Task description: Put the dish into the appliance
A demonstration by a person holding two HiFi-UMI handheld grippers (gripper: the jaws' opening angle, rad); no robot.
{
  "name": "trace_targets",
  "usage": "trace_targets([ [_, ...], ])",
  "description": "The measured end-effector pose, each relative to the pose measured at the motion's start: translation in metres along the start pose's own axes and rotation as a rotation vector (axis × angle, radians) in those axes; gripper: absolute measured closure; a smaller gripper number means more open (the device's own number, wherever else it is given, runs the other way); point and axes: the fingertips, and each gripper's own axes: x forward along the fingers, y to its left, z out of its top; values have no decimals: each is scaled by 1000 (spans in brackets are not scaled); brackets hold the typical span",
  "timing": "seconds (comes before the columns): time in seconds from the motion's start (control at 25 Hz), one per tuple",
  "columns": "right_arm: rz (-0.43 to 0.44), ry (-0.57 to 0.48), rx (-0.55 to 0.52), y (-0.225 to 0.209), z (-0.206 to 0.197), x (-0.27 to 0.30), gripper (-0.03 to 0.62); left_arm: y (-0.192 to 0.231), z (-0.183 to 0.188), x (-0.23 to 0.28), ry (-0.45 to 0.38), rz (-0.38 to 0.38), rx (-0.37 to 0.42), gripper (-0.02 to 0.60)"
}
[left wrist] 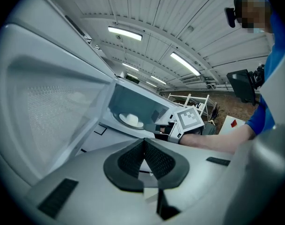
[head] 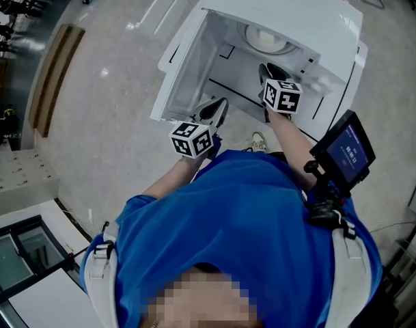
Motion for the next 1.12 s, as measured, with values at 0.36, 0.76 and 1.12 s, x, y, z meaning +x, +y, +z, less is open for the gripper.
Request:
trace_targets([
  [0.36,27,-27,-111,27,-11,-52,502,-23,-13,-25,-3,-12,19,575],
  [0.76,61,-69,-224,61,-20,-117,558,-43,-23,-51,-17,-19,34,576],
  [1.12,80,-86,-253,56,-37,-136,591,-38,-33,-37,-31,-15,52,576],
])
